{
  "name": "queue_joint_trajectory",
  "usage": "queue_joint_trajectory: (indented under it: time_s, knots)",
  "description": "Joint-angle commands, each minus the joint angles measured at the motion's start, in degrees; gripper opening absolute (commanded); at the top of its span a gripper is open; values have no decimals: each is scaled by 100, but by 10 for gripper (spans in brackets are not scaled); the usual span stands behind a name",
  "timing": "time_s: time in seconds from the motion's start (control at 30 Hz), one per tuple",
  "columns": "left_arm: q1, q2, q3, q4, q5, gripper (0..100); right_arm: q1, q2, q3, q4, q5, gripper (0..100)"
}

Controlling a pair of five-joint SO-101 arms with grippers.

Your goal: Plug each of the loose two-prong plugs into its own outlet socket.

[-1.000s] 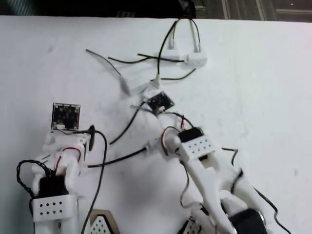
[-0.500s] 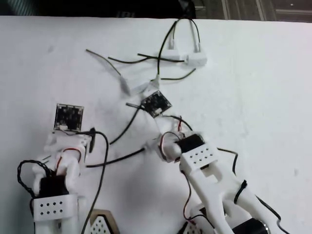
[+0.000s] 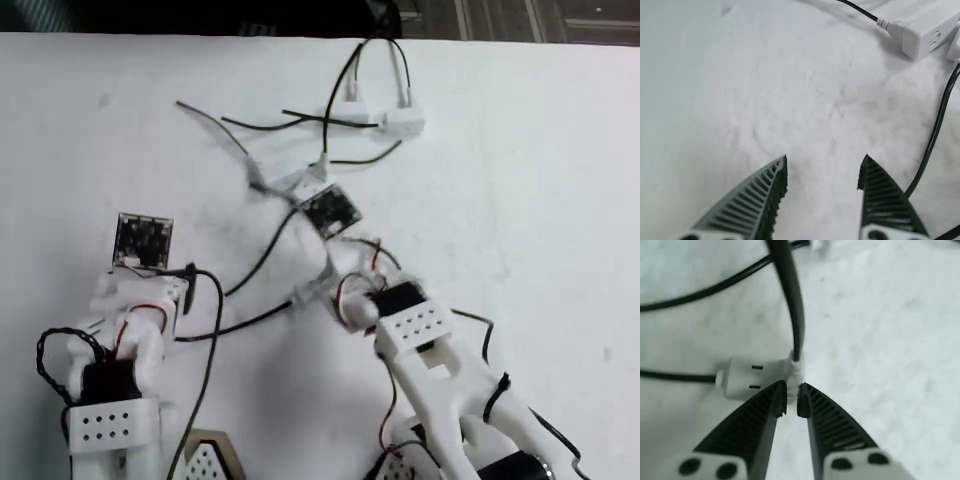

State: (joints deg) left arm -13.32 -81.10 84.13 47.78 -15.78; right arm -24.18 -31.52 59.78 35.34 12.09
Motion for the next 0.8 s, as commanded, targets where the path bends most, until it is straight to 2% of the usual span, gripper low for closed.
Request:
queue_joint_trajectory:
  time_s: [0.0, 0.23, 0.37, 0.43, 0.5, 0.7, 0.77]
  knots:
    - [-4, -84, -26, -26, -44, 242, 549, -84, -642, -629, 9, 22]
    - [-4, -84, -26, -35, -44, 242, 910, 1095, -1855, -804, 44, 26]
    - [-4, -84, -26, -35, -26, 243, 848, 1604, -2066, -444, 0, 123]
    - [-4, -84, -26, -35, -26, 243, 760, 1455, -2075, -22, -9, 163]
    - [-4, -84, -26, -44, -18, 243, 646, 1112, -2066, 505, -9, 157]
    - [22, -84, -18, -132, -9, 241, 470, -462, -1943, 1912, -9, 25]
    - [145, -84, -18, -114, -9, 241, 400, -998, -1600, 2105, -9, 23]
